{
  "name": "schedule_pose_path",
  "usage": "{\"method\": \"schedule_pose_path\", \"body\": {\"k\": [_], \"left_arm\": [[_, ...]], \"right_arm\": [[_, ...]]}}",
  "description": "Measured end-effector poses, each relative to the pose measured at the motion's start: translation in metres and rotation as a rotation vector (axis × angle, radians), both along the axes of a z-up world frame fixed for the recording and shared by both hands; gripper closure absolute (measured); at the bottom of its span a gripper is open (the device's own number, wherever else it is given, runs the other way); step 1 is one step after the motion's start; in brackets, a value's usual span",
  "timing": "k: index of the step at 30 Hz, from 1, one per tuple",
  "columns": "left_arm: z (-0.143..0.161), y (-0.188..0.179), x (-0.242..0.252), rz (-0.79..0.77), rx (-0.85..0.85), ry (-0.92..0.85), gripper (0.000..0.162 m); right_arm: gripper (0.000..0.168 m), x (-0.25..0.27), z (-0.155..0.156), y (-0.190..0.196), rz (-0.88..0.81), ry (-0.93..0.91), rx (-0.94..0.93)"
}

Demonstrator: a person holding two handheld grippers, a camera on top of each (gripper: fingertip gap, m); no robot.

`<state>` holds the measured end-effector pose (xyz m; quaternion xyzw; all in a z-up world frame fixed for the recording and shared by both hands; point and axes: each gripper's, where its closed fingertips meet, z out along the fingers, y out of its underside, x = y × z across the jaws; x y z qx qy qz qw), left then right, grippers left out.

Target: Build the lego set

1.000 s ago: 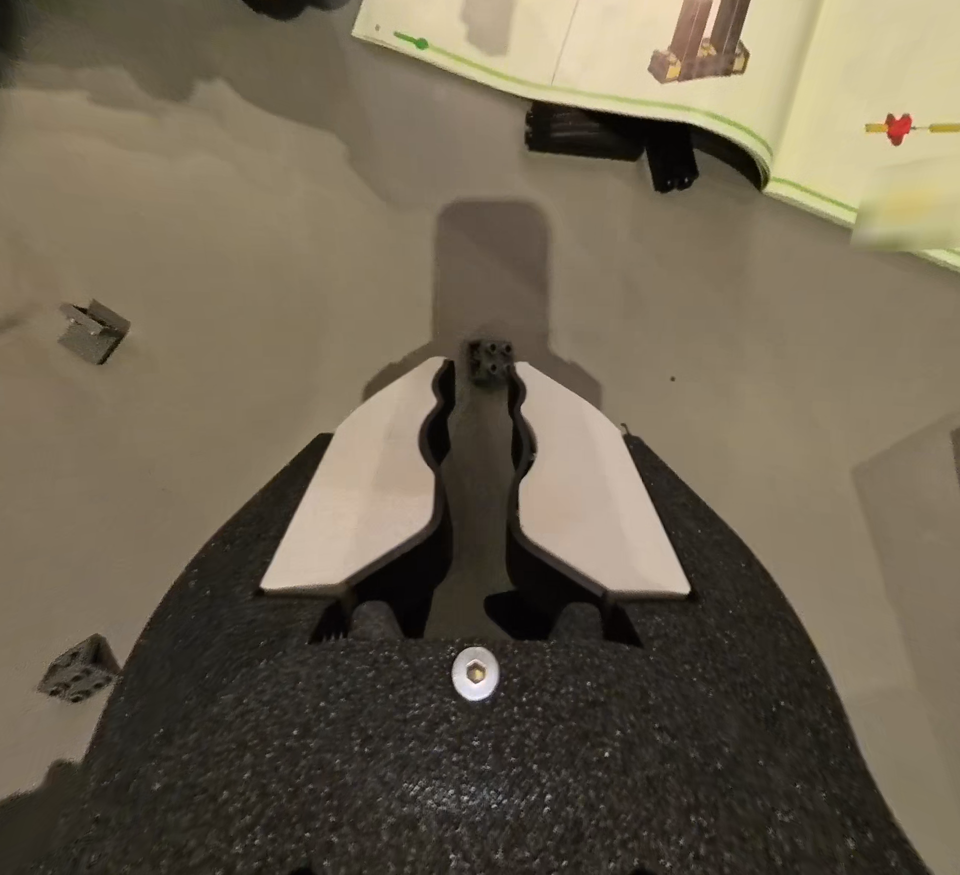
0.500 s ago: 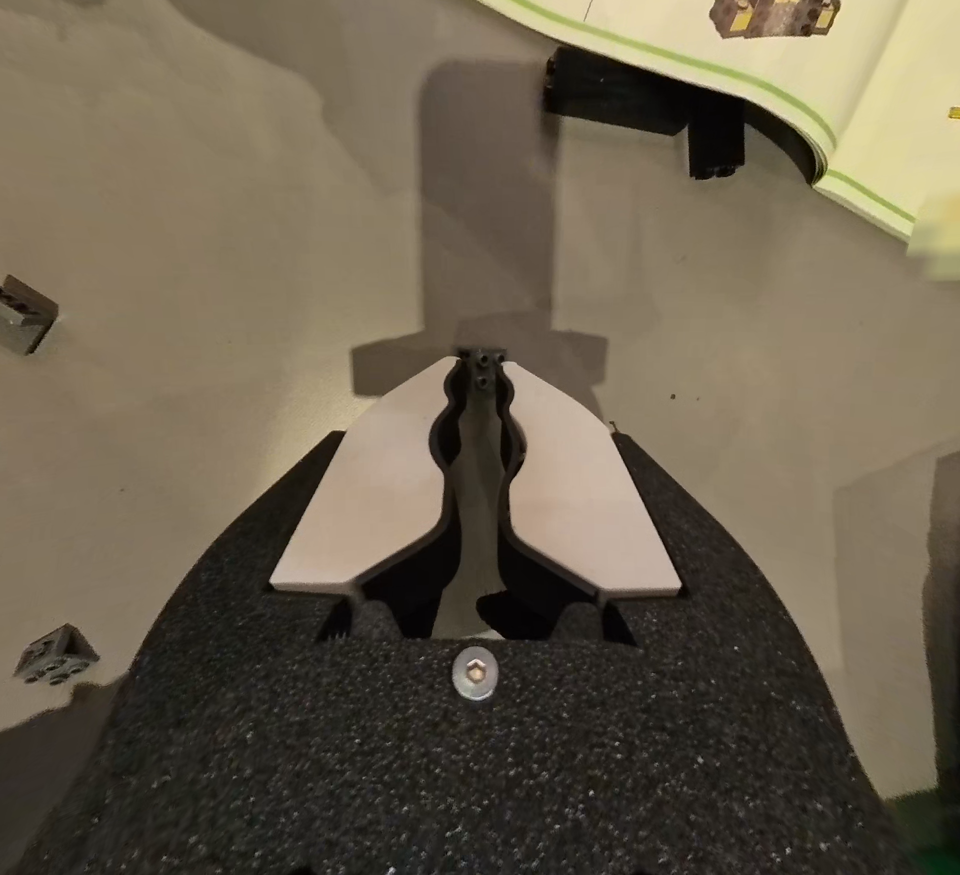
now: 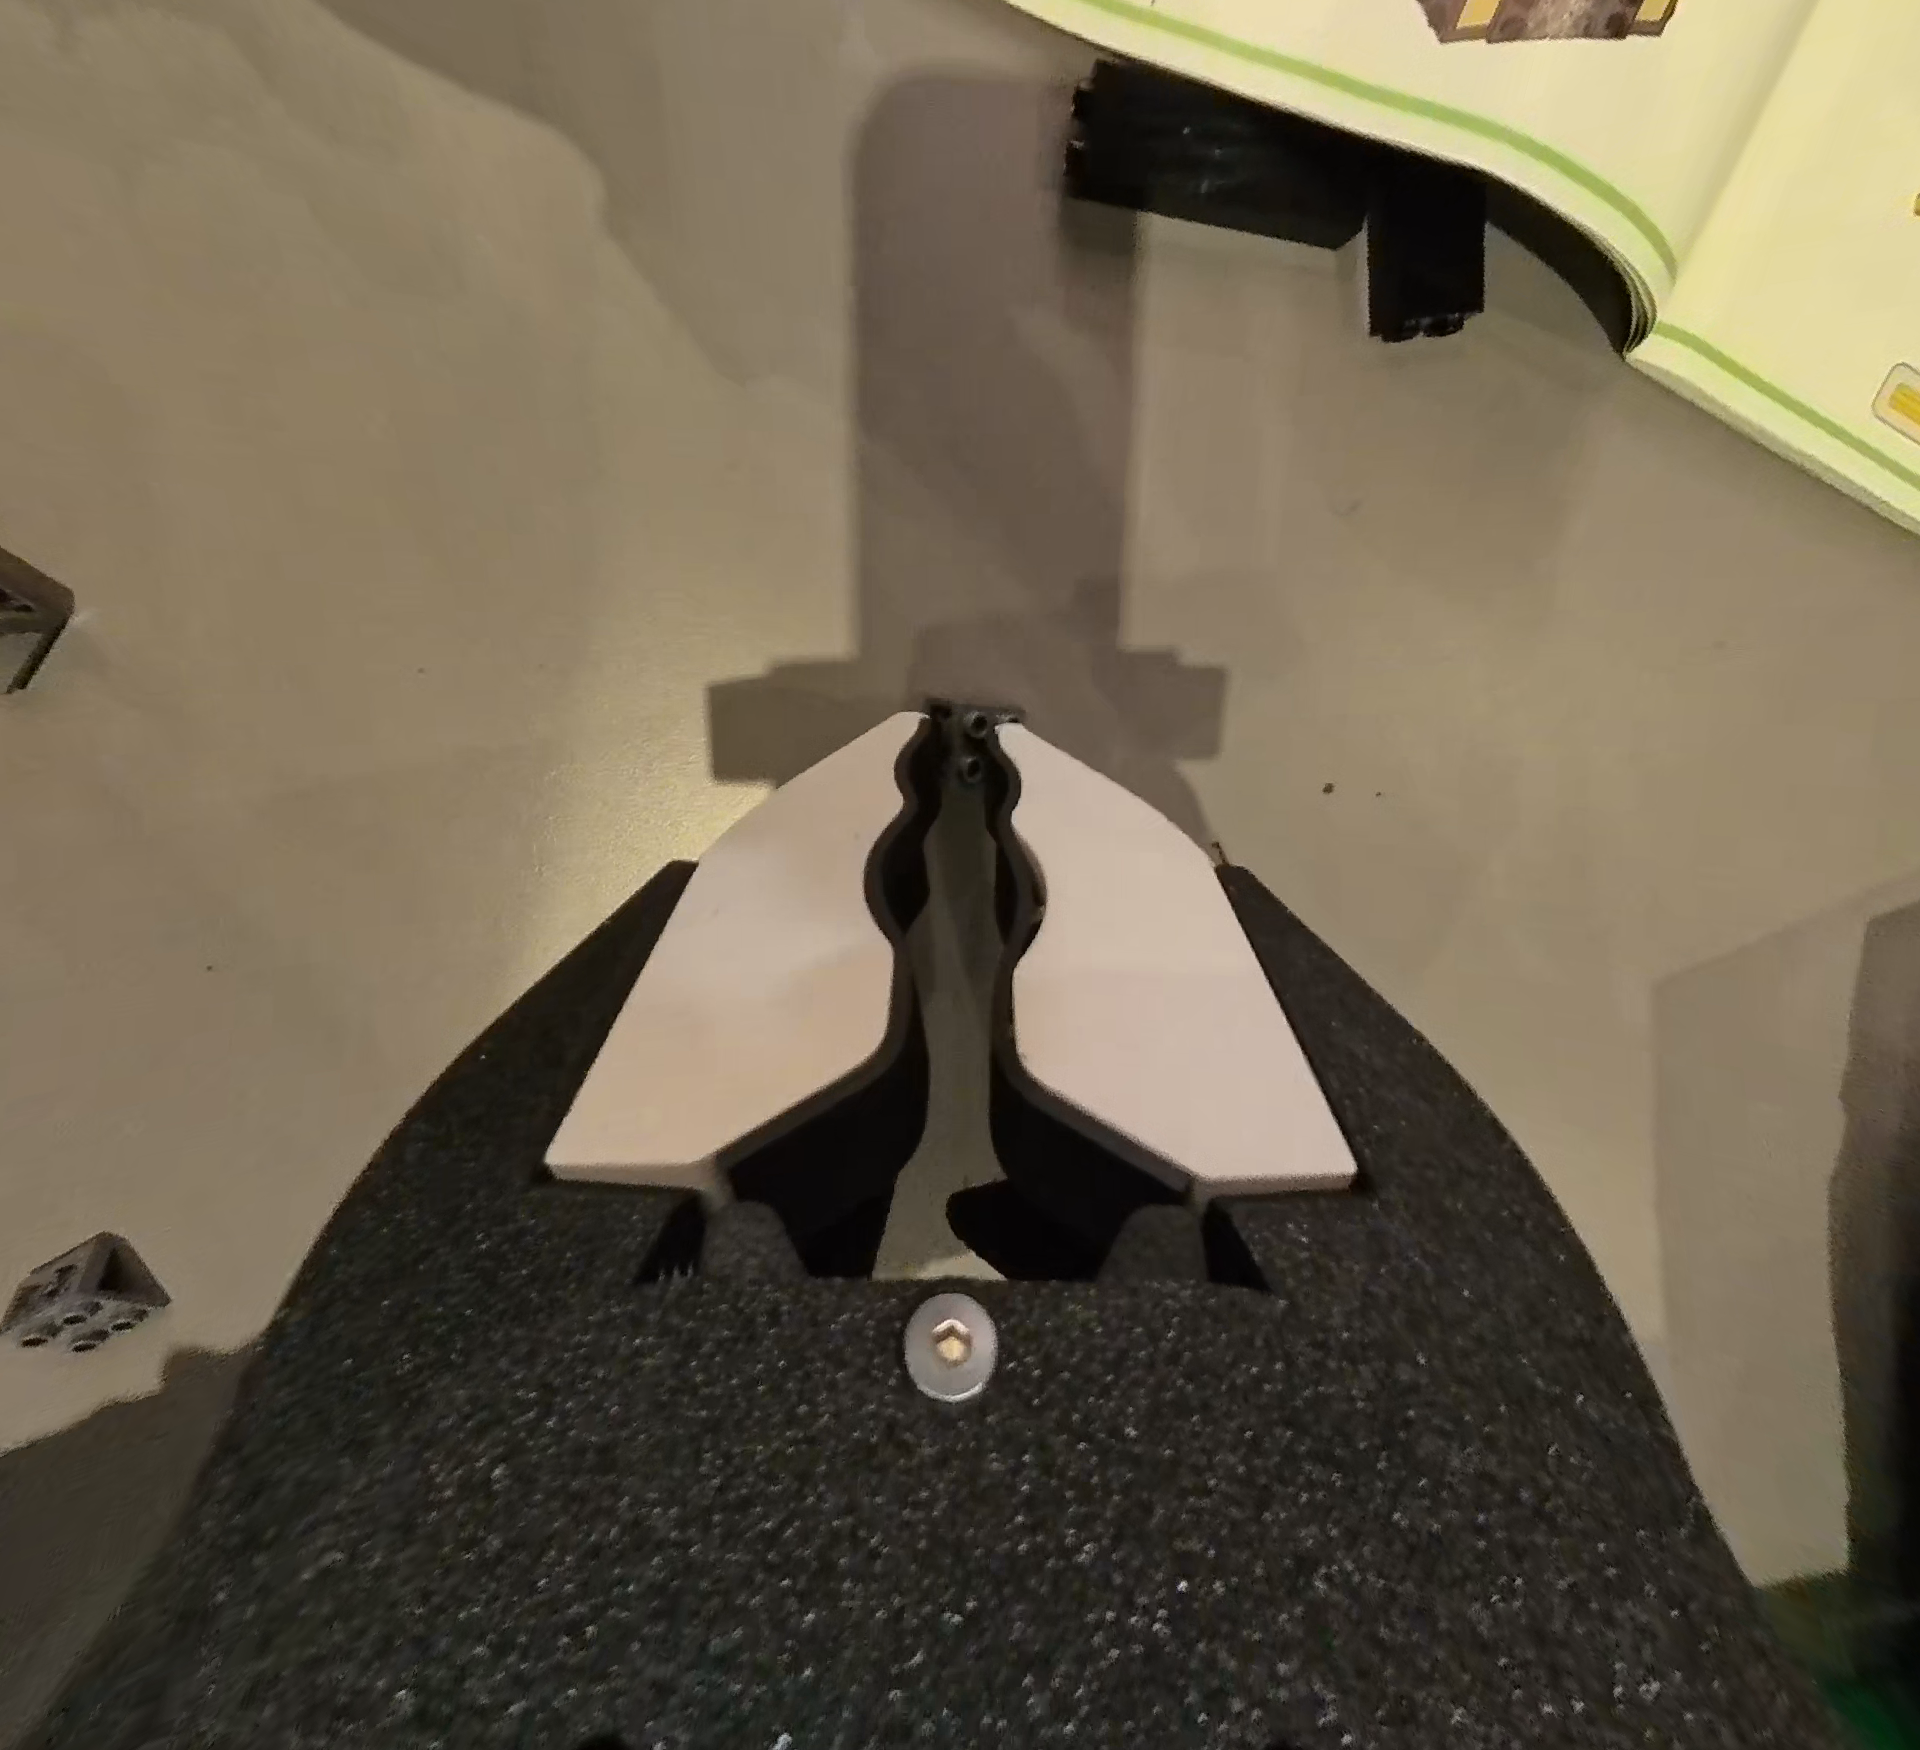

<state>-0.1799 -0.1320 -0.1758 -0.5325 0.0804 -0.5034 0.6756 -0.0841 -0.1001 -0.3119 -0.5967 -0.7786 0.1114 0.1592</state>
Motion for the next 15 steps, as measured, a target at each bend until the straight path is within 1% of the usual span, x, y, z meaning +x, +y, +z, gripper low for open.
{"method": "schedule_pose_path", "body": {"k": [6,10,12,15], "left_arm": [[0.001,0.000,-0.001,0.008,0.005,0.000,0.146],[0.001,0.000,-0.001,0.023,0.014,0.009,0.146],[0.002,-0.001,-0.002,0.040,0.026,0.014,0.146],[0.004,-0.001,-0.004,0.066,0.045,0.030,0.146]], "right_arm": [[0.162,-0.005,0.002,0.000,-0.021,0.098,-0.014],[0.162,-0.018,0.012,0.003,-0.044,0.243,-0.027],[0.162,-0.029,0.025,0.006,-0.063,0.353,-0.027],[0.162,-0.048,0.059,0.002,-0.066,0.571,-0.063]]}}
